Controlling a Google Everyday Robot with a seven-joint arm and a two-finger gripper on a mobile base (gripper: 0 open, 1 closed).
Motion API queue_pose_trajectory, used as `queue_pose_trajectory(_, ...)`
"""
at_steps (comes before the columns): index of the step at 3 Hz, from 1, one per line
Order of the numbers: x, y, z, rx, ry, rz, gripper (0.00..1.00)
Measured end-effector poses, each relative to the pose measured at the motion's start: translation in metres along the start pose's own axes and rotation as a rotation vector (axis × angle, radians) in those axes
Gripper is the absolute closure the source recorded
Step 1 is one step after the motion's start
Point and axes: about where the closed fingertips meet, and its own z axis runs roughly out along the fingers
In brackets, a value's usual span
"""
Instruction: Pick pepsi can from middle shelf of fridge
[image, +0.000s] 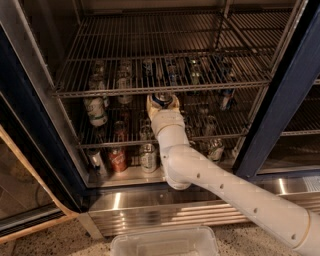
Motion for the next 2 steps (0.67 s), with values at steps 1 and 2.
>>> queue_pose_trajectory(1,-0.004,0.007,-0.031,-0.087,-0.040,0.085,1.00)
queue_pose_trajectory(2,-0.007,0.020,-0.069,-0.178,-0.047,0.151,1.00)
